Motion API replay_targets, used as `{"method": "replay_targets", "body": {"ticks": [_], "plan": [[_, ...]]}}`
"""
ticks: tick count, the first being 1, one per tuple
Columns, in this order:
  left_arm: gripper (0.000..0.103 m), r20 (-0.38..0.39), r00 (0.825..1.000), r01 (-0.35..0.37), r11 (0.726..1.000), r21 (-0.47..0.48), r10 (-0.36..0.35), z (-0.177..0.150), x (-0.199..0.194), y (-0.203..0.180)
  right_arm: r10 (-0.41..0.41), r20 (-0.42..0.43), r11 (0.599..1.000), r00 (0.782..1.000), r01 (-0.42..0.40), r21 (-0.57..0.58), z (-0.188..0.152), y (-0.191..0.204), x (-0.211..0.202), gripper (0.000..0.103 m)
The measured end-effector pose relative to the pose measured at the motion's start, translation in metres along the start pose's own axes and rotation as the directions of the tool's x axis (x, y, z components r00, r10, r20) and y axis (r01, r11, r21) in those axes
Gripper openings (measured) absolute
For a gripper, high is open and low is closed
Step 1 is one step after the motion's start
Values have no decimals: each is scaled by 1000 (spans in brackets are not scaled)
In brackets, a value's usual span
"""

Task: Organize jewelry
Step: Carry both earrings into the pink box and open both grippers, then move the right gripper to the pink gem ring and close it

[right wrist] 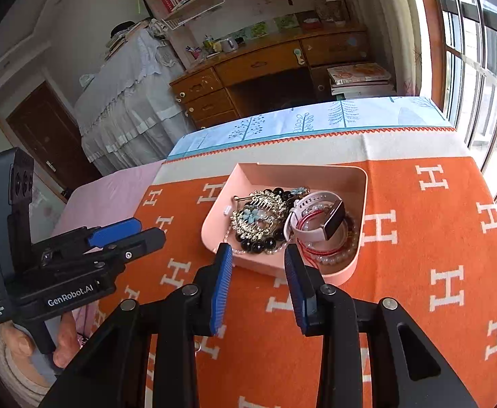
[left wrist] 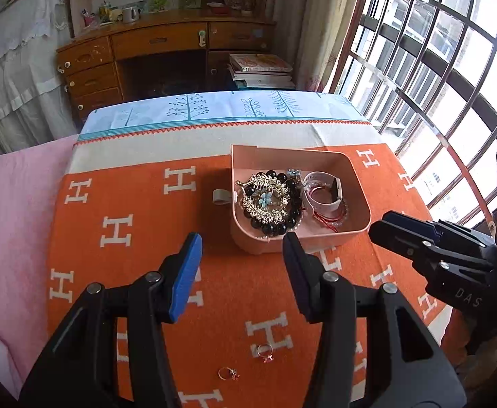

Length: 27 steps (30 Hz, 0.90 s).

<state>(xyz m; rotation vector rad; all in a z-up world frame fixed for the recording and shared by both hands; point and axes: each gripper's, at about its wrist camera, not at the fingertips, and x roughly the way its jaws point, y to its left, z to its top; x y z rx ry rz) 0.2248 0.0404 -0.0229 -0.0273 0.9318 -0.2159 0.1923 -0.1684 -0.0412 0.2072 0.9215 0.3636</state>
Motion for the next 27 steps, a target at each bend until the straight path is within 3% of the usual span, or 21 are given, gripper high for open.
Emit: {"method": "replay_targets", "body": {"ticks": [7,10,20,27], "plan": [[52,66,998,10,1000,-24,-8,-36,-50,6,35,1,998,999,-35,-56,-36,32,-25,34],[55,84,996,-20,999,-46,23,-58,-59,10,40,0,997,999,-39,-74,-55,44,-26,34],[55,72,977,-180,959,-218,200,-128,-31,31,37,-123,990,992,-54,-133,-117,74,23,34],[55,-11,981,-187,924,-333,195,-145,-7,60,-10,-180,967,984,-37,-253,-146,92,53,34]]}}
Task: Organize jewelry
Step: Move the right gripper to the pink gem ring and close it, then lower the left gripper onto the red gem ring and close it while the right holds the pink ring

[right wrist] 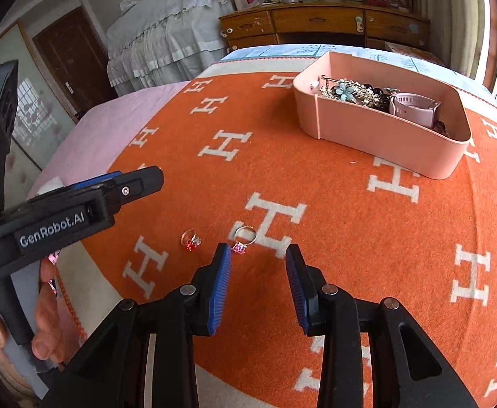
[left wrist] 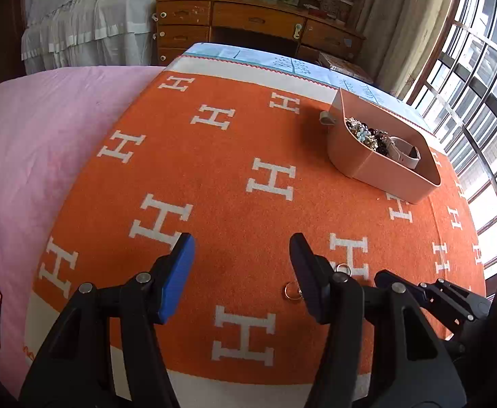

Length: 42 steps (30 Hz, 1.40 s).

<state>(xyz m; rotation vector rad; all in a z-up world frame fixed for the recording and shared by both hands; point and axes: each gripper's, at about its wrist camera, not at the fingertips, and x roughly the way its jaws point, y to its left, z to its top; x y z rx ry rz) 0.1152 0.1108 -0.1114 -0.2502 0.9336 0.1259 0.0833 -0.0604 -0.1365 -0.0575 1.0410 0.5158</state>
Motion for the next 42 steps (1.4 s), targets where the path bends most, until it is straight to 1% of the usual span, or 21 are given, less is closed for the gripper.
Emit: {"method": "replay_targets", "body": {"ticks": [3,10,16,18,20,22,25,28,30,34,36,38,42], "plan": [[55,0,1000,3,1000,-24,-3,0,2,6,-13,-17,999,1000,12,-33,-2,7,9,34],[55,-26,1000,15,999,-45,-16,1,5,9,-53,1,992,999,53,-118,6,23,20,34],[55,-29,999,29,999,-38,-30,1,5,7,-111,26,977,994,113,-180,10,34,26,25],[55,-34,999,36,999,-34,-37,0,4,6,-126,33,976,991,130,-174,10,31,26,14],[55,-44,998,48,998,-32,-49,-1,4,5,-124,35,980,992,128,-151,10,25,24,10],[55,-62,996,59,998,-29,-61,-3,5,4,-104,35,987,994,107,-119,8,16,21,10],[55,-90,993,78,997,-26,-80,-8,9,1,-94,47,993,994,97,-72,7,3,16,10],[55,-123,988,100,995,5,-99,-16,12,-8,-93,59,995,994,95,-24,4,-13,10,10],[55,-135,986,102,994,24,-98,-22,13,-14,-87,61,996,994,87,4,5,-24,8,10],[55,-155,983,104,995,5,-102,-35,19,-19,-69,66,997,995,67,41,5,-37,5,10],[55,-123,989,84,996,16,-81,-38,18,-24,-66,72,997,995,64,38,5,-37,5,10],[55,-128,987,97,995,16,-94,-38,20,-28,-66,76,997,995,64,33,5,-37,5,10],[54,-108,991,83,996,38,-78,-35,23,-36,-46,79,998,996,43,49,4,-40,5,10]]}}
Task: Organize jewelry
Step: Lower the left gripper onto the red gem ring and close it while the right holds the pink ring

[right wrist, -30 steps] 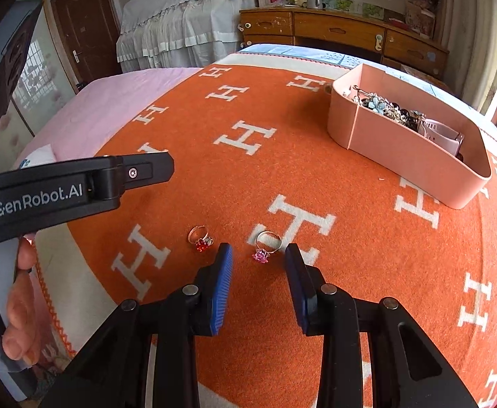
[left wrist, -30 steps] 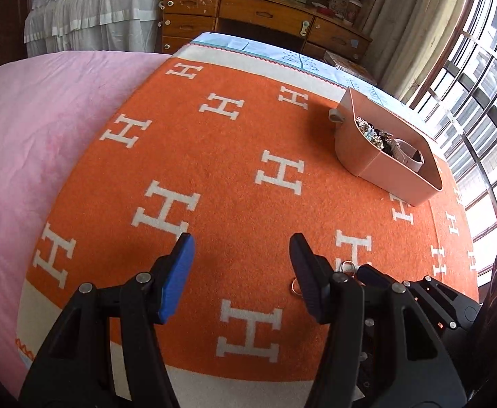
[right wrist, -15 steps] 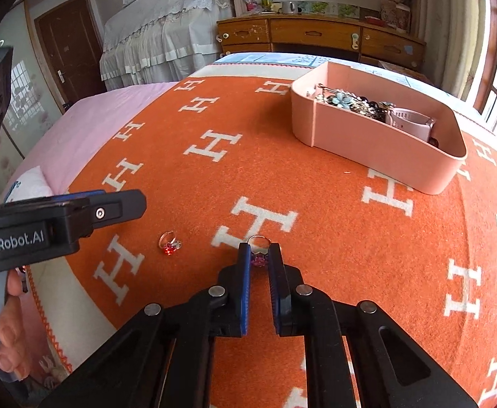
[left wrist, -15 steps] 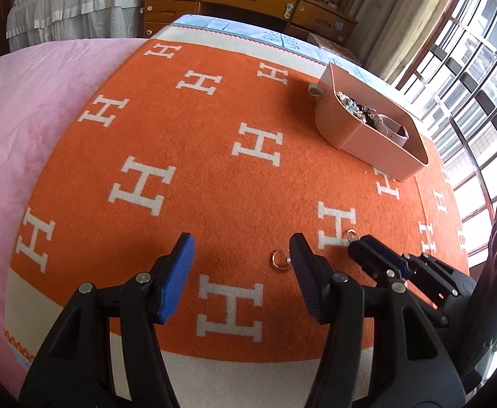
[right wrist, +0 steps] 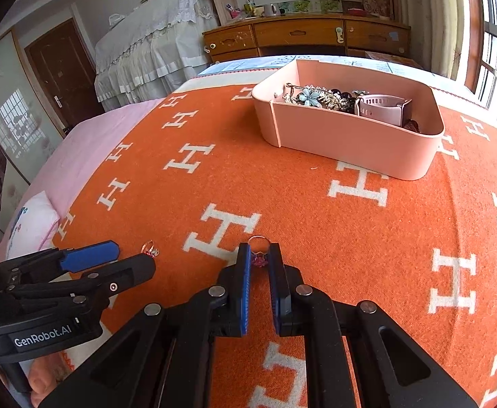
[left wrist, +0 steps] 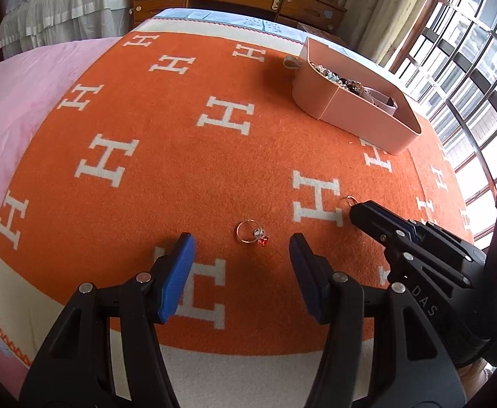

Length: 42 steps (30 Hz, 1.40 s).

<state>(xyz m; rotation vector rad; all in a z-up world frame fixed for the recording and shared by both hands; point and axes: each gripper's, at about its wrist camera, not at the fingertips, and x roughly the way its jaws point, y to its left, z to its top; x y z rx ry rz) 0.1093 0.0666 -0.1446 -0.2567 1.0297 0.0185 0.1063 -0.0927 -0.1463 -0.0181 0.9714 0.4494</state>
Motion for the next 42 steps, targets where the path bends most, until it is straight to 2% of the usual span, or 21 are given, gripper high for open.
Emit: {"method": "replay_targets", "body": {"ticks": [2,5,8,12,17,25,27,29,32,34,42], "plan": [[53,6,1000,-12,1000,20,12,1,2,-5,4,-1,1000,1000,-4,9,0,-2,-1,10],[46,13,1000,-16,999,47,15,4,5,-10,8,-2,1000,1000,-7,26,1,-6,-1,10],[41,17,1000,2,998,69,-3,7,7,-15,13,-2,999,1000,-13,52,4,-13,-1,10],[24,17,1000,12,993,117,-14,7,10,-23,7,-3,996,1000,-6,86,6,-23,-3,10],[23,7,1000,-6,988,155,5,5,10,-27,3,1,993,1000,-3,119,9,-37,-5,10],[23,7,997,-76,973,220,76,-4,7,-35,10,3,991,1000,-11,137,10,-42,-6,10],[23,10,997,-71,972,223,71,-4,7,-34,13,2,991,1000,-13,137,10,-42,-6,10],[17,15,998,-69,972,227,68,-5,7,-34,15,1,990,1000,-15,139,9,-42,-6,10],[15,18,998,-66,972,227,63,-5,6,-33,11,6,991,1000,-12,136,10,-42,-6,10],[5,20,998,-64,971,230,61,-6,6,-34,7,11,991,1000,-8,132,10,-40,-7,10],[6,20,999,-34,974,226,30,-2,0,-34,-1,43,995,999,-3,99,12,-30,-18,10]]}}
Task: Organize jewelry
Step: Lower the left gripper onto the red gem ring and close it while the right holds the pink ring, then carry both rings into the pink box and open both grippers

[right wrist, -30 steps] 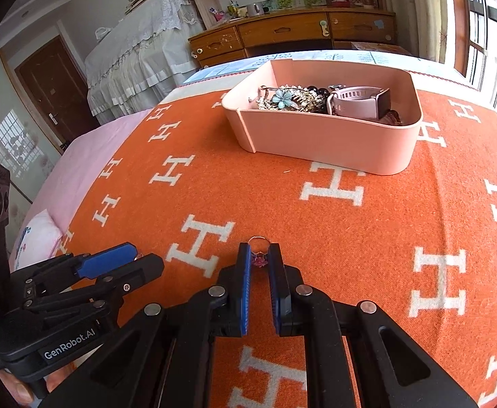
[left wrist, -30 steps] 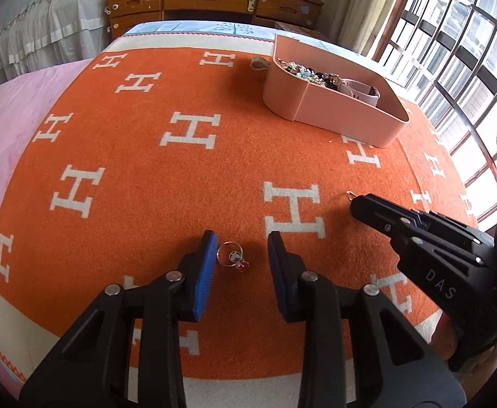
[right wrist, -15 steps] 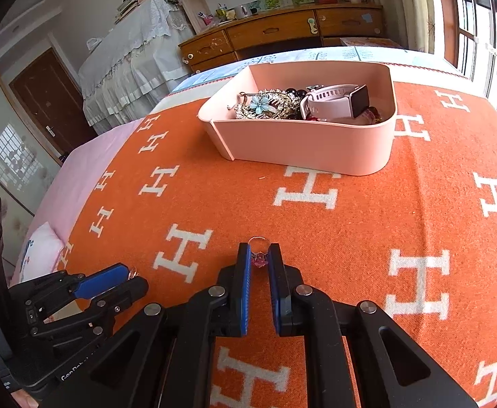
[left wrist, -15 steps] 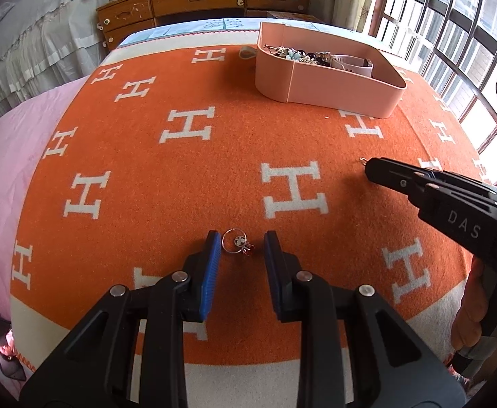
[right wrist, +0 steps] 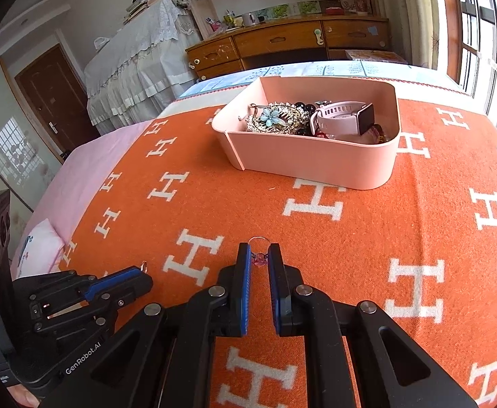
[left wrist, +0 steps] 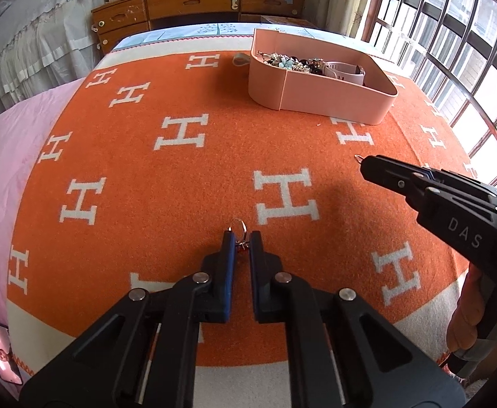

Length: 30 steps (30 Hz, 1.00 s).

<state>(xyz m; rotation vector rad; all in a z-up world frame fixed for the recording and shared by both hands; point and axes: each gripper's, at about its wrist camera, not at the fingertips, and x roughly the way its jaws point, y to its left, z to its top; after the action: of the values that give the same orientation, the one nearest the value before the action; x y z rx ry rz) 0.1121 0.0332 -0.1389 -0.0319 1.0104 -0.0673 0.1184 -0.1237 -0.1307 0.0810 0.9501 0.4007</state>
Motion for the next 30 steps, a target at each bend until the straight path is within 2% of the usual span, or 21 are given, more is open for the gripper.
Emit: {"method": "replay_targets", "body": {"ticks": [7,12,19,23,26,30], "plan": [[6,44,999,20,1000,-14,-20,5,-14,3,-1,26,1000,1000,1,9,5,-4,-12,10],[6,111,993,35,999,41,-39,31,-41,-9,6,63,1000,998,-7,8,20,-6,-33,10],[6,255,962,51,985,166,-93,112,-83,-39,-7,158,1000,987,7,4,80,-15,-79,10],[6,309,945,39,978,206,-103,163,-85,-56,-48,218,999,975,44,25,125,-27,-97,10],[6,298,948,53,976,211,-116,197,-69,-63,-64,218,996,974,50,69,156,-44,-96,10],[6,240,961,89,977,193,-135,231,-33,-67,-63,160,990,985,42,132,185,-69,-72,10]]}}
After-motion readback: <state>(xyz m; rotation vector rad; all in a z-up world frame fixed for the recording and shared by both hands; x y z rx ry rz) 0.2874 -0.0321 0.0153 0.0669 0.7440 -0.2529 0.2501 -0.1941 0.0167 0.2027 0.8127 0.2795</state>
